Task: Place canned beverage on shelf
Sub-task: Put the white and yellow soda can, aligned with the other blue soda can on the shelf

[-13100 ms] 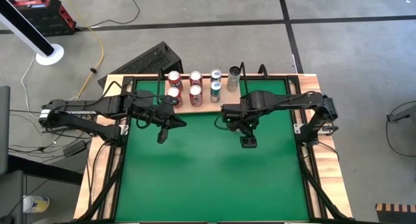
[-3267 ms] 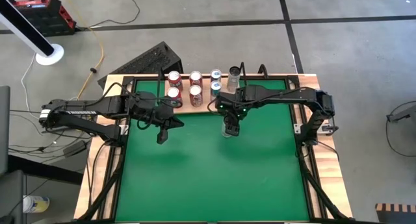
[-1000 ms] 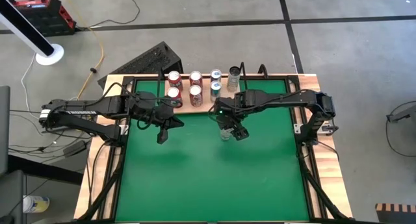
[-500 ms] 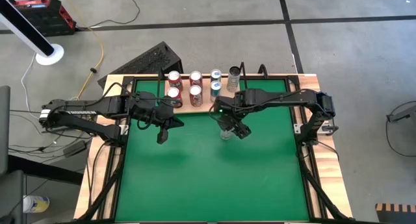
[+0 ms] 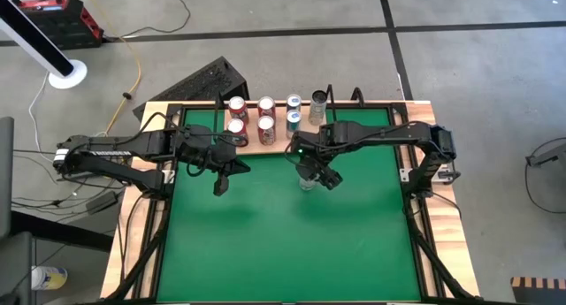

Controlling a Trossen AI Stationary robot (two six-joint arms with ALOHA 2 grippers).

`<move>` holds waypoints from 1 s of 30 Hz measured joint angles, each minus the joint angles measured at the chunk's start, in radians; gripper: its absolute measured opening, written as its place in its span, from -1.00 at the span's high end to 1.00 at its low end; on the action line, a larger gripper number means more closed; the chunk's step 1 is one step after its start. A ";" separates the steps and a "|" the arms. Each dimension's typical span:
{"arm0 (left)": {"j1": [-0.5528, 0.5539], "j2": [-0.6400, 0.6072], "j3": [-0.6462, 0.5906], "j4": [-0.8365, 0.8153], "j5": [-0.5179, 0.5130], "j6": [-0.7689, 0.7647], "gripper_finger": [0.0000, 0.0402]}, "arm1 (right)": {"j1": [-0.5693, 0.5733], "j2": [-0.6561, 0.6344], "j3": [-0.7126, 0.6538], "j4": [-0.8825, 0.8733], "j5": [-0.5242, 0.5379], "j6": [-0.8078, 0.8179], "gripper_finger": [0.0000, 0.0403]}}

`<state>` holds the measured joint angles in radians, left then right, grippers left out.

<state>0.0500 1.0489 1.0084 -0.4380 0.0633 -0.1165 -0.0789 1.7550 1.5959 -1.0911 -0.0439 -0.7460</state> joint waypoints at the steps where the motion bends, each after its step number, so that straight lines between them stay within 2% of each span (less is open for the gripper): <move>1: 0.000 0.000 0.000 0.000 0.000 0.000 1.00 | 0.002 0.000 0.000 0.000 0.000 -0.013 -0.88; 24: 0.000 0.000 0.000 0.000 0.000 -0.019 1.00 | -0.007 0.000 0.000 -0.023 0.005 -0.048 -0.88; 30: 0.000 0.000 0.000 0.000 0.000 -0.020 1.00 | -0.007 0.000 0.000 -0.021 -0.001 -0.048 -0.74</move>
<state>0.0501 1.0486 1.0084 -0.4377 0.0635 -0.1361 -0.0856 1.7553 1.5955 -1.1123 -0.0444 -0.7944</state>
